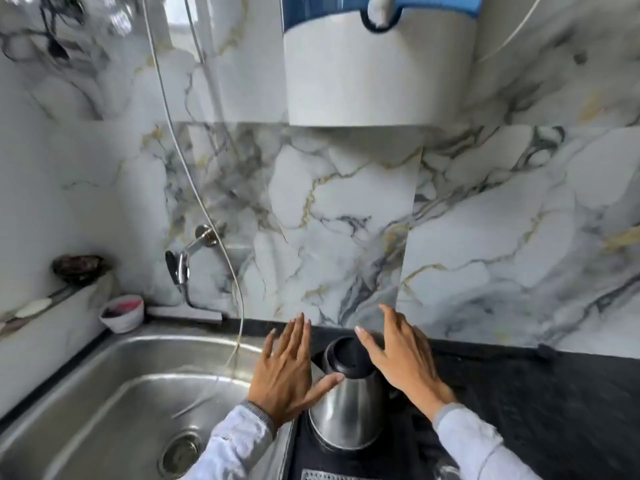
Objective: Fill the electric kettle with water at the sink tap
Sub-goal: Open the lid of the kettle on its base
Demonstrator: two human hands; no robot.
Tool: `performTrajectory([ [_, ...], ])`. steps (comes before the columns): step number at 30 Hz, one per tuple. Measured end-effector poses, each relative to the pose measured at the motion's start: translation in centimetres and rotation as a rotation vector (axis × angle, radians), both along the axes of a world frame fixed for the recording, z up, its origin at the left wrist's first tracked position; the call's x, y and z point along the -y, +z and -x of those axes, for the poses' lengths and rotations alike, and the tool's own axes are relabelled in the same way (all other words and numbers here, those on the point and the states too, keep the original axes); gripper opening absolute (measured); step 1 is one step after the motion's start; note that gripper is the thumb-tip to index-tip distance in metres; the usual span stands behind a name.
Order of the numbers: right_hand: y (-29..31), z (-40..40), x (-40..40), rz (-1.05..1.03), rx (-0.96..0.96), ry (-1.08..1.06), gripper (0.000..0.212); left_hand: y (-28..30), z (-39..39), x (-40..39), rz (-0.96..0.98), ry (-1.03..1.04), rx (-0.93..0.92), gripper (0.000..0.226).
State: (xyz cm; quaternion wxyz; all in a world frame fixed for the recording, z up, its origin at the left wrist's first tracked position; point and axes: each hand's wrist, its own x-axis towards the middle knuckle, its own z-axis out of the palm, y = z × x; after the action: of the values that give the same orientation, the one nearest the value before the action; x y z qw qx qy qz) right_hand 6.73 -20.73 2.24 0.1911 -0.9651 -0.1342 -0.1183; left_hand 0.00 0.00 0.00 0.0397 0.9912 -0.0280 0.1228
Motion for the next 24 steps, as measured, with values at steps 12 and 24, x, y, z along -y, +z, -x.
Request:
performTrajectory([
  [12, -1.8, -1.4, -2.2, 0.15, -0.264, 0.014, 0.054, -5.2, -1.6, 1.9, 0.02, -0.043, -0.089, 0.117],
  [24, -1.2, -4.6, 1.9, -0.348, -0.564, 0.254, 0.037, -5.5, -1.4, 1.9, -0.002, -0.039, -0.068, 0.114],
])
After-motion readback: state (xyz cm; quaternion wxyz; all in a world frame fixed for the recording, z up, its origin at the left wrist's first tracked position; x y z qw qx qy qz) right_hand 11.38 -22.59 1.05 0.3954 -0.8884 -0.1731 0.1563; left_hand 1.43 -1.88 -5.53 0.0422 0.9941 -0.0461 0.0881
